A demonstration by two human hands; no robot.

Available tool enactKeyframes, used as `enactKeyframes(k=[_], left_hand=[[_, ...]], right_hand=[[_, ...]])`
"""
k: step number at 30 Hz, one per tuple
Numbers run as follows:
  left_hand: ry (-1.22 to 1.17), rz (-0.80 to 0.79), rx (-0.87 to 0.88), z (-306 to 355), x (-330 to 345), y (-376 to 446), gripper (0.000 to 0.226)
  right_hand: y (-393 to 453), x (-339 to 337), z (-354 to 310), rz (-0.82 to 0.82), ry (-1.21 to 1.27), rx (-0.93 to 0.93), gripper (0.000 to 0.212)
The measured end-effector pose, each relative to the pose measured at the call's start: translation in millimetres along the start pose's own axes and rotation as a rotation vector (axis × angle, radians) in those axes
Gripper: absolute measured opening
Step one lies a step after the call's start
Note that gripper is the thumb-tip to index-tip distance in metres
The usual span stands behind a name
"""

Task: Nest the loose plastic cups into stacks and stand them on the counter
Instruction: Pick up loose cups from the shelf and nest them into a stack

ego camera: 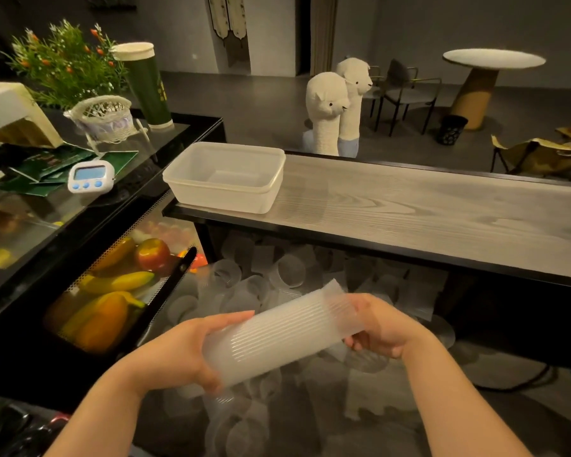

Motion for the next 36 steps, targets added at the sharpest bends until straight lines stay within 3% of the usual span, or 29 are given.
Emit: enactKeyframes(k=[3,5,7,10,11,12,14,16,19,23,26,29,36], left_hand=[[-0.005,-0.005,0.002,5.1,2.7,4.2,0.102],[-0.005,0.027,-0.020,1.2,-1.0,6.3,0.104],[-0.024,0.093,-0.046,-7.4,-9.3,6.0,0.105],[-0.046,0.241,-0.068,-20.7,-27.2,2.0,0.106],[-0.051,0.271,-0.070,-23.7,-31.5,0.4,0.107],[-0.050,0.288,-0.072,-25.7,-34.4,-1.1,0.107],[-0.028,0.292,-0.083,-28.3,-35.8,-2.3,0.107],[-0.005,0.276,-0.099,-29.2,-31.6,-1.3,0.107],[0.010,0.255,-0.124,-31.9,-24.2,1.1,0.109],[0.023,0.242,-0.144,-41.5,-22.3,2.1,0.111],[0.025,0.194,-0.152,-41.3,-17.5,7.2,0.110],[0.046,0.142,-0.134,-31.9,-8.9,17.7,0.106],[0.086,0.097,-0.054,-7.0,4.8,37.9,0.103]], right_hand=[[9.5,20.5,9.0,-0.044,-0.043,0.046,0.035],[17.7,25.6,8.0,0.017,-0.012,0.027,0.036],[30.4,7.6,15.5,0.277,0.073,0.042,0.039],[28.9,-34.7,44.6,0.871,0.129,0.169,0.023],[26.9,-38.8,47.6,0.964,0.114,0.149,0.020],[30.0,-40.8,45.2,0.974,-0.019,0.118,0.023],[48.0,-40.0,39.0,0.845,-0.445,0.103,0.039],[64.5,-44.2,39.5,0.757,-0.554,0.074,0.046],[72.0,-48.4,33.2,0.767,-0.399,-0.013,0.042],[42.5,-52.5,16.0,0.904,-0.150,-0.123,0.043],[14.7,-38.4,10.8,0.779,0.202,-0.296,0.030],[-6.4,-19.6,1.3,0.666,0.170,-0.400,0.033],[-17.4,-23.8,1.7,0.654,0.076,-0.415,0.036]])
Point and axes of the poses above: each hand's wrist, its own y-axis towards the middle knuckle, its own x-axis out of the palm, z = x × y, the point moved 8 cm from there along y, towards the middle knuckle, and after that the axes turned 1 degree about -x, right-handed, at the moved point
